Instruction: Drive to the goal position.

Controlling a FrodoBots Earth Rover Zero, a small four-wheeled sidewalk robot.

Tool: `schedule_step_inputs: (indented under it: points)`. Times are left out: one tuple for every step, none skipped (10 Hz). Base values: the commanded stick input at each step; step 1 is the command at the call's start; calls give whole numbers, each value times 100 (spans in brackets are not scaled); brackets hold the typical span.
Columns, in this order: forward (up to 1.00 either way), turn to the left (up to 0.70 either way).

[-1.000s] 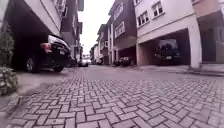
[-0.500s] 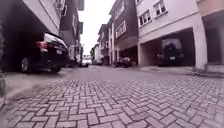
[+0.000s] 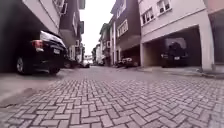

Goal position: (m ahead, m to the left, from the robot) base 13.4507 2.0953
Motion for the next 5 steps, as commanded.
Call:
schedule_step_inputs:
  points:
    - [70, 0]
    - [70, 0]
    - [70, 0]
    - [70, 0]
    - [70, 0]
